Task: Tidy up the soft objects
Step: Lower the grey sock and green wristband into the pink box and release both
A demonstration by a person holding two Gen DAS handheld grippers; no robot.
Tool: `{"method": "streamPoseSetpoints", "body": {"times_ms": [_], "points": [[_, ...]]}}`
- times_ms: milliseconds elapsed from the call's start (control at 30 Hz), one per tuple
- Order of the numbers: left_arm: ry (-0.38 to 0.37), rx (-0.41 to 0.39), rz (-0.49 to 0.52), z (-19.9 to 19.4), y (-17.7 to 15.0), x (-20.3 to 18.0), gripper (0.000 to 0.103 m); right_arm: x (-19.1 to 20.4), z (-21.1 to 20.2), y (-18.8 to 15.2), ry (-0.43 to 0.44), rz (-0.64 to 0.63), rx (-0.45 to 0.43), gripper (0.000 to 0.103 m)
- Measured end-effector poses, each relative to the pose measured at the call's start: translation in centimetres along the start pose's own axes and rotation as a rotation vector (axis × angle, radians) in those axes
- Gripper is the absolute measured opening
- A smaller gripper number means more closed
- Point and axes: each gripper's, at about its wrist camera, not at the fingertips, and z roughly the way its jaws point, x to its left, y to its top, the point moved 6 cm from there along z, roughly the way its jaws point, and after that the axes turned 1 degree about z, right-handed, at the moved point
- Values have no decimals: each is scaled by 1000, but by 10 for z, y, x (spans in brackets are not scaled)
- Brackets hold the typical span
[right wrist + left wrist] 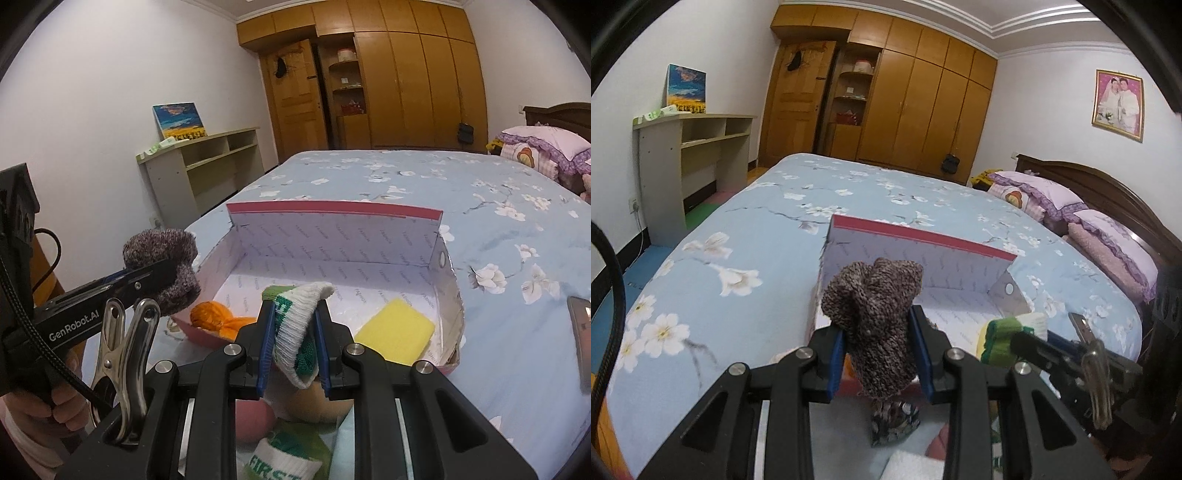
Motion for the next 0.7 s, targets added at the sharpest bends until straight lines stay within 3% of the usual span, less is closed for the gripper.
{"method": "streamPoseSetpoints", "body": {"times_ms": [333,700], "points": [[-40,21,0,31,6,-7,33,-6,16,1,-26,4,30,21],[-5,76,38,72,-4,-7,33,-4,42,-5,-9,14,72,21]]}}
